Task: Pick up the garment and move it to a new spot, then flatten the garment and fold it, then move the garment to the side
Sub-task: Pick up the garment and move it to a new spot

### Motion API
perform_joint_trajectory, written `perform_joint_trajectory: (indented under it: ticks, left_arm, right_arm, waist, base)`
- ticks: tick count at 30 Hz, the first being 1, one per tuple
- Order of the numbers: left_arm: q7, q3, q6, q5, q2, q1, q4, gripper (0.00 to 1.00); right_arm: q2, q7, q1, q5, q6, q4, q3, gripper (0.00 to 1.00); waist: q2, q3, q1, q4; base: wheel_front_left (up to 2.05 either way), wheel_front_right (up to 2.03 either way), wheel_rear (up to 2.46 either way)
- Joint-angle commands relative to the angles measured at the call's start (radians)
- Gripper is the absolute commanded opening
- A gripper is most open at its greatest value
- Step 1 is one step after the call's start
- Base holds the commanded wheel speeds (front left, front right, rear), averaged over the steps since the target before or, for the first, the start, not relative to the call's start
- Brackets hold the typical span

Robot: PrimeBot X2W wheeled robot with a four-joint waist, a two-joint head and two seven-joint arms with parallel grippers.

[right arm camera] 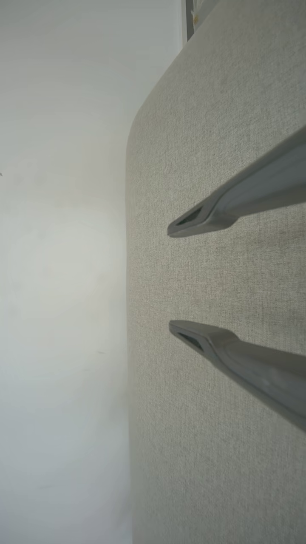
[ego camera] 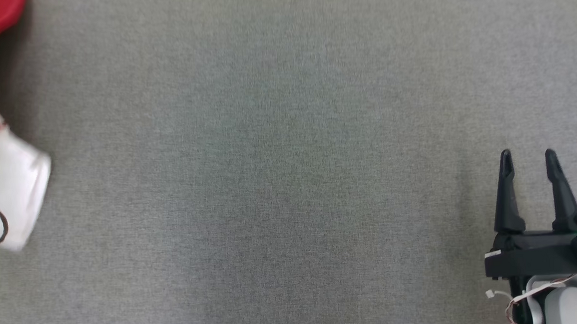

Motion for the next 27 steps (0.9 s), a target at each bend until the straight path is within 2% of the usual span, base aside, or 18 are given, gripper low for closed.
perform_joint_trajectory:
  ticks: [1, 9, 14, 20, 27]
  left_arm:
    - [-0.034, -0.008, -0.005, 0.015, 0.005, -0.026, -0.02, 0.0]
    - [-0.172, -0.047, -0.019, 0.04, -0.02, -0.137, -0.112, 0.0]
    - [-0.19, -0.094, -0.04, 0.045, -0.065, -0.22, -0.169, 0.0]
    - [-0.183, -0.169, -0.067, 0.02, -0.153, -0.311, -0.234, 0.0]
    - [-0.165, -0.259, -0.08, -0.023, -0.271, -0.348, -0.273, 0.0]
  right_arm:
    - [0.008, -0.007, 0.018, 0.0, -0.002, 0.008, 0.002, 1.0]
    - [0.031, -0.034, 0.041, 0.008, -0.002, 0.048, 0.013, 1.0]
    - [0.047, -0.048, 0.062, 0.013, -0.002, 0.075, 0.015, 1.0]
    - [0.066, -0.059, 0.077, 0.019, -0.002, 0.109, 0.022, 1.0]
    - [0.081, -0.067, 0.073, 0.031, -0.002, 0.139, 0.047, 1.0]
  waist:
    - [-0.0001, -0.046, 0.0001, 0.007]
    - [-0.0001, -0.148, 0.0001, 0.0]
    - [-0.0001, -0.197, 0.0001, -0.029]
    - [-0.0001, -0.238, 0.0001, -0.079]
    - [-0.0001, -0.256, 0.0001, -0.163]
  base:
    - [0.0, 0.0, 0.0]
    - [0.0, 0.0, 0.0]
    - [0.0, 0.0, 0.0]
    - [0.0, 0.0, 0.0]
    - [0.0, 0.0, 0.0]
